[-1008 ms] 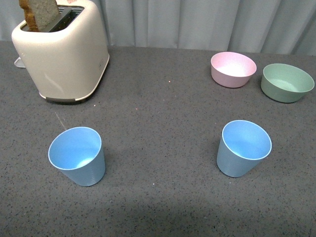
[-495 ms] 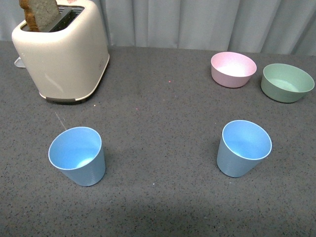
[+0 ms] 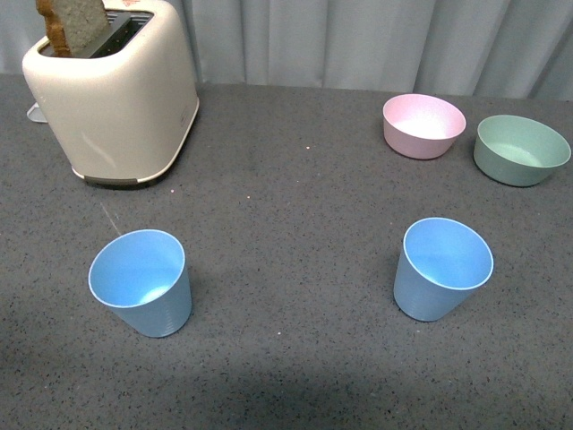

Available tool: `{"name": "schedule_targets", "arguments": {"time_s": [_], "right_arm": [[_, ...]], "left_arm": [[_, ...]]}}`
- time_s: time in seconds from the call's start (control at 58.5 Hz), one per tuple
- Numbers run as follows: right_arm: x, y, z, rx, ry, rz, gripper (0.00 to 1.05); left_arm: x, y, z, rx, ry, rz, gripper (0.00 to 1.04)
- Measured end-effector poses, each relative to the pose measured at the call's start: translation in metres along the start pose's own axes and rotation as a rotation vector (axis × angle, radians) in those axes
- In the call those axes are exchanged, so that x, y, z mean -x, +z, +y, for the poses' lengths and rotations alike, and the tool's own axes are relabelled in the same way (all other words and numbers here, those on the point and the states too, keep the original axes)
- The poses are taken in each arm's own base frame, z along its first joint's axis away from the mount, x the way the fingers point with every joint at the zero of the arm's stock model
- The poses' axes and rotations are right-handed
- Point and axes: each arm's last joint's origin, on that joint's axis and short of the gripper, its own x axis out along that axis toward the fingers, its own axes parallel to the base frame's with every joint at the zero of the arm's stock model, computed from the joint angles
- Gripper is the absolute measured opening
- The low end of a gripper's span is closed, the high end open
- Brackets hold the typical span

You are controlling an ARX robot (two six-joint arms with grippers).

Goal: Stack blue cups with both arms

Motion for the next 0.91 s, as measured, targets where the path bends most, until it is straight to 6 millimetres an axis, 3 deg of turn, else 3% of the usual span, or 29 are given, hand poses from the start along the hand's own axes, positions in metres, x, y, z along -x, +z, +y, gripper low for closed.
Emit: {"name": "schedule_targets", "arguments": {"time_s": [0.12, 0.325, 0.905], "right_arm": [[0.000, 0.000, 0.000, 0.000, 0.000, 0.000, 0.95], [0.000, 0.000, 0.000, 0.000, 0.000, 0.000, 0.95], [0.000, 0.000, 0.000, 0.000, 0.000, 0.000, 0.95]], "left_arm": [[-0.038, 0.005, -0.009, 0.038, -0.040, 0.197, 0.98], [-0.081, 0.000, -0.028, 0.028, -0.055, 0.427, 0.98], [-0.119, -0.025, -0.040, 0.047, -0.042, 0.676, 0.98]]}}
